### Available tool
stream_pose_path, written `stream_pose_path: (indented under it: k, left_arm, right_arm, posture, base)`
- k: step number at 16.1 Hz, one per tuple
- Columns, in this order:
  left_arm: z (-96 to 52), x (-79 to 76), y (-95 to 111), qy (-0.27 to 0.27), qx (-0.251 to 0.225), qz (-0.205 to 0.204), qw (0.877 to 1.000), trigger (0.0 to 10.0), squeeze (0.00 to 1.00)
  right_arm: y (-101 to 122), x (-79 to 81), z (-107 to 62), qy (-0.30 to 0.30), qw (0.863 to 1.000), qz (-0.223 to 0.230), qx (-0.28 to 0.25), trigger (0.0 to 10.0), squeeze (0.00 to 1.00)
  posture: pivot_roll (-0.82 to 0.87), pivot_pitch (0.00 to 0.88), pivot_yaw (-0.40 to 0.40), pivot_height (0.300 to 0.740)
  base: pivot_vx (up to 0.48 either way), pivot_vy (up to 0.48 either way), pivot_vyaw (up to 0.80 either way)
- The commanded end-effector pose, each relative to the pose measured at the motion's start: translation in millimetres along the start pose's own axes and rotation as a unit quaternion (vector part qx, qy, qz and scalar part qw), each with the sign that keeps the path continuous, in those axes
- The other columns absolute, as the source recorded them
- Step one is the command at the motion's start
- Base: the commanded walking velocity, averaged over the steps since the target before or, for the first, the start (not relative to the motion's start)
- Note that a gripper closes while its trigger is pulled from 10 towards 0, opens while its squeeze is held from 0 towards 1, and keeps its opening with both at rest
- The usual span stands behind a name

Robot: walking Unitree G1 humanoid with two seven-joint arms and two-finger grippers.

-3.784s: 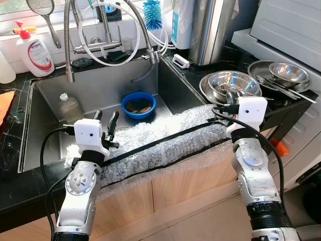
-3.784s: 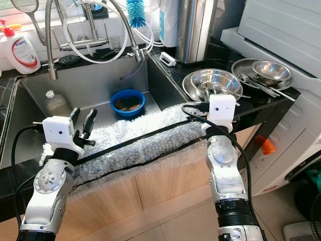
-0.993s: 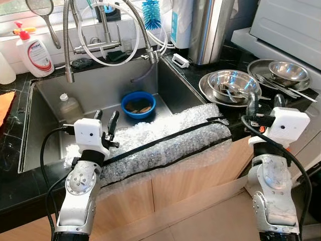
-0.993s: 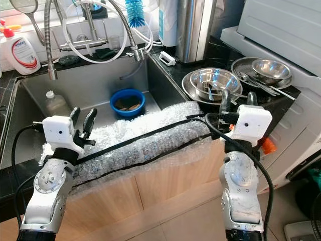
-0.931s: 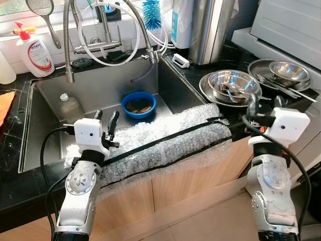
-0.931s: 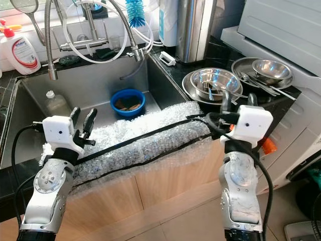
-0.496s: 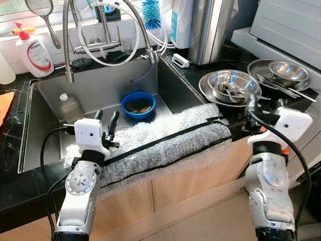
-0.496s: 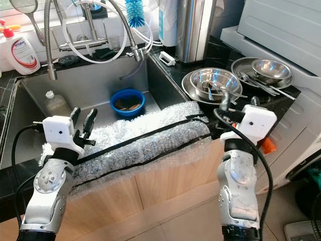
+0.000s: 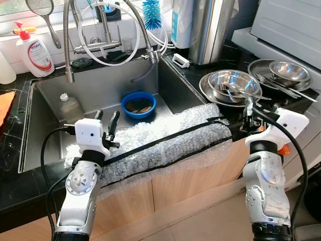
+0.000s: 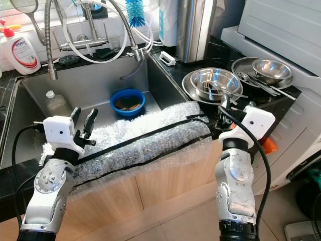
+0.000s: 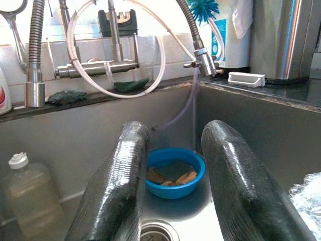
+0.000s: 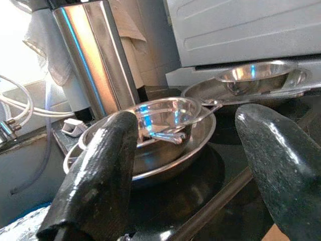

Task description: Kitchen organization

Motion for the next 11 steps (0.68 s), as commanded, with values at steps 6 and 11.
stream_pose_path:
  k: [6, 11]
  left_arm:
    - [-0.5, -0.1, 2.3, -0.003, -0.004, 0.010, 1.000, 10.0, 0.00]
    - [-0.3, -0.5, 2.3, -0.002, -0.004, 0.009, 1.000, 10.0, 0.00]
  right_arm:
    - [-10.9, 6.8, 3.9, 0.005, 0.999, 0.045, 0.029, 10.0, 0.00]
    - [-7.5, 13.2, 9.7, 0.013, 0.998, 0.066, 0.021, 10.0, 0.00]
  posture:
    - [-0.10, 0.020, 0.041, 0.740]
    - [-0.10, 0.020, 0.038, 0.740]
  base:
    - [0.000, 0.000, 0.00]
    - [0.000, 0.000, 0.00]
Point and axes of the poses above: a point about 5 cm out from each wrist's last joint towards the gripper, its own z axis pointing out of the wrist towards the gripper, its own y axis along the axis of the wrist's last joint, x = y × z, the point moved 3 cm from there along z, pointing out of the wrist towards the gripper, and after that the axes turned 2 degrees about z, right-handed, at the moved point
